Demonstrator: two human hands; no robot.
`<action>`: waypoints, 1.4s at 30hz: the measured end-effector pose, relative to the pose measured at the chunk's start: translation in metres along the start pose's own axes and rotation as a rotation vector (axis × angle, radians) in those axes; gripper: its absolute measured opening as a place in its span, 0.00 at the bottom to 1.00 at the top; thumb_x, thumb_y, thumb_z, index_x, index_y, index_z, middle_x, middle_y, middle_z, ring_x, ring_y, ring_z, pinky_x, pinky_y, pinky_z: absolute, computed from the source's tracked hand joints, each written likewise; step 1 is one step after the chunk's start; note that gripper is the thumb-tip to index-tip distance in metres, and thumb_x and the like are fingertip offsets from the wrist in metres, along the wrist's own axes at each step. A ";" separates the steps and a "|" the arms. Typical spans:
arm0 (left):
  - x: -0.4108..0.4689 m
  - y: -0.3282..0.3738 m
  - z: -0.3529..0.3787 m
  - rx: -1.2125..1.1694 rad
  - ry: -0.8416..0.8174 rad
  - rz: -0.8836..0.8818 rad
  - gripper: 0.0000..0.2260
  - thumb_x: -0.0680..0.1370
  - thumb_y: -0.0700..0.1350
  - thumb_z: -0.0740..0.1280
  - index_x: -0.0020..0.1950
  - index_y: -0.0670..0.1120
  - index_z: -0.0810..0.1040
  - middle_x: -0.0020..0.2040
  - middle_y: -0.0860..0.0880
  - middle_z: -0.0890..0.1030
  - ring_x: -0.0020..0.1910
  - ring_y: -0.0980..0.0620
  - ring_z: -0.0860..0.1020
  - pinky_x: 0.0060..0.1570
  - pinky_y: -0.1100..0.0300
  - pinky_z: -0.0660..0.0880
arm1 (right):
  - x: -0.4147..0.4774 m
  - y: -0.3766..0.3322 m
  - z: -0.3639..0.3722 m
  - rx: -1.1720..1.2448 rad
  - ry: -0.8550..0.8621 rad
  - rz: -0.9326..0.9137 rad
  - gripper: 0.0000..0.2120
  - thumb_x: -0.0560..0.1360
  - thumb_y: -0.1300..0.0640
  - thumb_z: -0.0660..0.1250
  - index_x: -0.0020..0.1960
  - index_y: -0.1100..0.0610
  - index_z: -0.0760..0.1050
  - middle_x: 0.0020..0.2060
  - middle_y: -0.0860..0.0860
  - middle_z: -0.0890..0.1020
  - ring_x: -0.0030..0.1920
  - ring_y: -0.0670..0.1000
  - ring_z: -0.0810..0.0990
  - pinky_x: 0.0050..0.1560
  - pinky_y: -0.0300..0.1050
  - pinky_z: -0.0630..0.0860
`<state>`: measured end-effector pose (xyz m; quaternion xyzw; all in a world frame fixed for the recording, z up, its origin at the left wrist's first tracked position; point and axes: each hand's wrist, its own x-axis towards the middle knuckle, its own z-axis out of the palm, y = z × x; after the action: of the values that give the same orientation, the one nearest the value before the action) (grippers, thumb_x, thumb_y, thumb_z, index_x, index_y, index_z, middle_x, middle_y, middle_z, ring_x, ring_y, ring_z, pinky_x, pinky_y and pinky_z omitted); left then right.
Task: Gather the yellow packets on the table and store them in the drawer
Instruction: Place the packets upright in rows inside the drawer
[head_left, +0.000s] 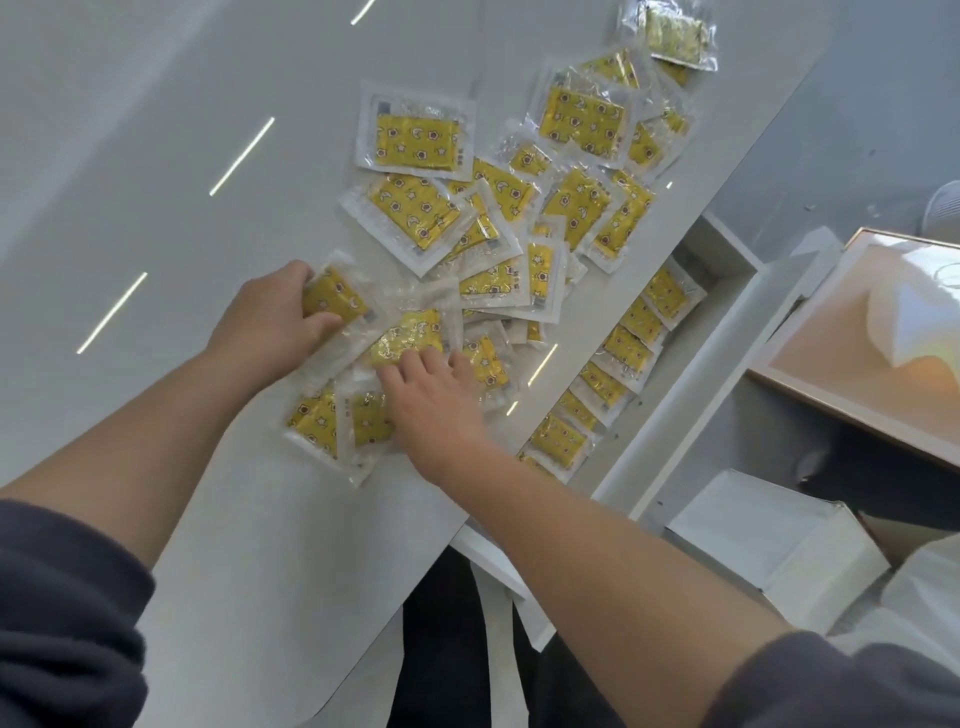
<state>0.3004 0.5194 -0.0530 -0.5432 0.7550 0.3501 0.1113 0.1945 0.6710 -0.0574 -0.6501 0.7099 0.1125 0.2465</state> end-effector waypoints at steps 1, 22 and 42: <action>-0.001 -0.006 -0.002 0.023 -0.015 -0.004 0.12 0.75 0.49 0.71 0.51 0.45 0.72 0.43 0.44 0.77 0.43 0.42 0.76 0.44 0.49 0.75 | 0.002 -0.001 -0.002 -0.017 -0.017 0.005 0.29 0.66 0.59 0.74 0.64 0.54 0.67 0.59 0.53 0.71 0.62 0.57 0.67 0.66 0.57 0.61; 0.019 0.040 0.031 0.442 -0.139 0.504 0.16 0.74 0.49 0.69 0.60 0.48 0.74 0.67 0.49 0.70 0.65 0.46 0.66 0.63 0.47 0.61 | -0.014 0.024 0.006 0.294 0.045 0.226 0.13 0.73 0.60 0.67 0.45 0.55 0.61 0.52 0.54 0.69 0.48 0.55 0.68 0.50 0.47 0.64; 0.010 0.054 0.008 0.149 -0.026 0.351 0.10 0.74 0.42 0.70 0.39 0.47 0.68 0.39 0.49 0.71 0.39 0.47 0.71 0.37 0.55 0.66 | -0.027 0.071 -0.028 0.911 -0.265 0.408 0.13 0.73 0.58 0.70 0.56 0.57 0.72 0.48 0.52 0.76 0.45 0.53 0.77 0.36 0.43 0.74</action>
<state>0.2463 0.5261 -0.0429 -0.3886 0.8605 0.3145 0.0982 0.1201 0.6899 -0.0320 -0.3050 0.7619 -0.0809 0.5656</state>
